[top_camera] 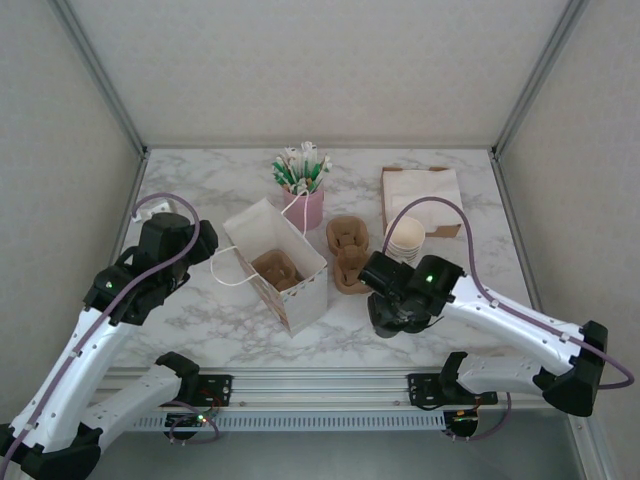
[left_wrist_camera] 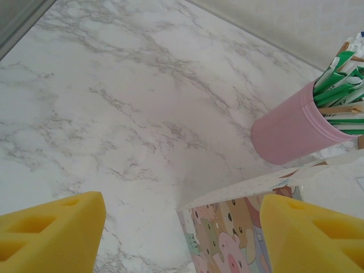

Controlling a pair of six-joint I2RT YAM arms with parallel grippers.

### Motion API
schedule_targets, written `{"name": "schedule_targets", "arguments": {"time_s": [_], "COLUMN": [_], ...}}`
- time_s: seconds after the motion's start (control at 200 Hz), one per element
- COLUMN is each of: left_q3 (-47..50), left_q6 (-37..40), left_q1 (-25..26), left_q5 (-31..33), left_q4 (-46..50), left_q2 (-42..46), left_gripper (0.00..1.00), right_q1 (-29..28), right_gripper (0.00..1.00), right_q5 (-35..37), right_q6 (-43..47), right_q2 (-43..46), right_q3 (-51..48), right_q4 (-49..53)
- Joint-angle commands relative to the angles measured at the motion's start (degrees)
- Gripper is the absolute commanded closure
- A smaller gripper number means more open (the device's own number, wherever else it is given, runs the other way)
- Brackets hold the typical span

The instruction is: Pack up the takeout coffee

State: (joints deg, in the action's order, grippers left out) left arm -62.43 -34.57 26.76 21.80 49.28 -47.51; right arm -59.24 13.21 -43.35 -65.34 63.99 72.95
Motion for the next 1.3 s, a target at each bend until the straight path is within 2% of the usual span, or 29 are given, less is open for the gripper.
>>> {"name": "schedule_targets", "arguments": {"time_s": [0.0,0.28,0.511,0.791,1.026,1.166,1.291], "left_q3": [-1.6,-4.3,-10.0,-12.5,-11.7,-10.4,-9.8], "left_q6": [-1.2,0.0,2.1,3.0,2.0,-0.3,-0.9], "left_q1": [-0.6,-0.6,-0.6,-0.6,-0.6,-0.6,-0.6], "left_q5": [1.3,0.5,-5.0,-10.3,-14.2,-20.1,-22.2], "left_q4": [0.2,-1.9,-3.3,-5.4,-6.4,-8.3,-8.2], "left_q2": [0.5,-0.8,-7.3,-12.1,-12.7,-12.8,-13.0], "left_gripper": [0.28,0.29,0.30,0.30,0.31,0.35,0.36], "right_q1": [0.1,0.1,0.2,0.1,0.1,-0.1,-1.0], "right_gripper": [0.37,0.37,0.37,0.38,0.37,0.37,0.37], "right_q5": [0.2,1.2,2.1,3.2,3.8,2.3,1.8], "right_q6": [3.3,9.0,12.0,16.2,19.0,20.6,22.0], "right_q2": [1.8,2.0,-0.6,-4.0,-7.0,-8.6,-11.9], "right_q3": [5.5,16.5,26.3,38.3,47.3,51.8,55.7], "right_q4": [5.4,9.2,9.2,8.7,8.8,6.3,5.8]}}
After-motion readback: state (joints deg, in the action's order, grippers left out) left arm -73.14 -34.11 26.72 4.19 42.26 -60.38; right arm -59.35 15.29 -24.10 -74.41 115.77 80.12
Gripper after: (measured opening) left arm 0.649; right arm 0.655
